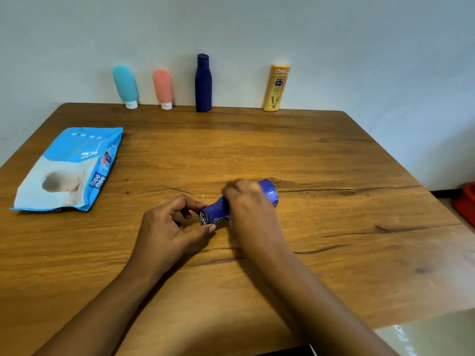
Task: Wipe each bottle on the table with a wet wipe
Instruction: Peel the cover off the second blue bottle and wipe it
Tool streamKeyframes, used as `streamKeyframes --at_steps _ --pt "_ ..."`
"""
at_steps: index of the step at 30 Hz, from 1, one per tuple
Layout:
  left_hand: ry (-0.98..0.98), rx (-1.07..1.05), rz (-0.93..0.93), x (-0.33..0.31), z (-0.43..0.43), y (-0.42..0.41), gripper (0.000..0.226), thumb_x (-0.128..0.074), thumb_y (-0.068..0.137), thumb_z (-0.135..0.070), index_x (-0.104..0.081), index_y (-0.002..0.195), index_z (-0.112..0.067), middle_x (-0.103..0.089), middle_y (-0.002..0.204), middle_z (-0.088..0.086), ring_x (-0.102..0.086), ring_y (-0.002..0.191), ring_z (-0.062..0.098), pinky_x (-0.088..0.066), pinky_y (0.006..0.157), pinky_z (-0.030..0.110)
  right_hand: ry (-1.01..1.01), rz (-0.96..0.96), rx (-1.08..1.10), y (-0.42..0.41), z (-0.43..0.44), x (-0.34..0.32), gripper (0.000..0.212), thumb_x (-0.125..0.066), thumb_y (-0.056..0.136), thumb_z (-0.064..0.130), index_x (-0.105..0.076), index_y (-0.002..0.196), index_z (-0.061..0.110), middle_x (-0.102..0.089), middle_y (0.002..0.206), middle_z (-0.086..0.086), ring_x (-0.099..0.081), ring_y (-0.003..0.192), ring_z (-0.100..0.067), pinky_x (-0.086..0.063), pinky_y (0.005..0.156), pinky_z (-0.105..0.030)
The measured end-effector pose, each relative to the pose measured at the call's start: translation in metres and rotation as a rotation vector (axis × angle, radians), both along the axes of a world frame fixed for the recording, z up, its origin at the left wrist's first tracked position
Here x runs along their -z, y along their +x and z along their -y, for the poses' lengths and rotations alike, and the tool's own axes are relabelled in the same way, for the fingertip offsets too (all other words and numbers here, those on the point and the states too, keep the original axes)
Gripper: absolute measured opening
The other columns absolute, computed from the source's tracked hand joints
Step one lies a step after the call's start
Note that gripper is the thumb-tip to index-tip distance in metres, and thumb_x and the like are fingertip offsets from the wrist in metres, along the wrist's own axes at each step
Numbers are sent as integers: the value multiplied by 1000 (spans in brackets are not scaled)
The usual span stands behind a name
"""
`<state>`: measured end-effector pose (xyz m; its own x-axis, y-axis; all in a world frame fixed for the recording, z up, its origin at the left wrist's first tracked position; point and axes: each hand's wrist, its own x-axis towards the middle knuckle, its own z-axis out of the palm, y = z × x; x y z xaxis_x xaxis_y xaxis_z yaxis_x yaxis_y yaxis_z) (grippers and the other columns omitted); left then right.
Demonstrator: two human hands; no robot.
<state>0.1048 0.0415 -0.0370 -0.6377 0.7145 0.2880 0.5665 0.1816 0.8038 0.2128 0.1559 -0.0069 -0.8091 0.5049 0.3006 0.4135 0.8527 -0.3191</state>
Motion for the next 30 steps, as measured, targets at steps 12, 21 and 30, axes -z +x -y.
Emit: streamKeyframes --at_steps 12,21,30 --pt "-9 -11 32 -5 0 3 36 -85 62 -20 -64 88 -34 -64 84 -18 -55 88 -2 -46 63 16 -48 12 172 13 -34 1 27 -54 90 8 -57 116 14 -54 116 -3 -48 104 -14 -41 89 -24" --pt "-51 -38 162 -5 -2 2 28 -85 61 -20 -70 84 -27 -69 73 -8 -59 70 12 -46 56 14 7 -9 42 23 4 13 39 -64 83 7 -58 122 10 -58 122 -6 -54 107 -17 -46 85 -22" --pt "-52 -43 250 -10 -4 4 19 -81 67 -10 -71 79 -21 -71 75 -9 -61 61 1 -45 53 8 -24 -23 -116 12 34 5 39 -59 88 8 -53 126 9 -51 128 -8 -47 113 -18 -48 88 -28"
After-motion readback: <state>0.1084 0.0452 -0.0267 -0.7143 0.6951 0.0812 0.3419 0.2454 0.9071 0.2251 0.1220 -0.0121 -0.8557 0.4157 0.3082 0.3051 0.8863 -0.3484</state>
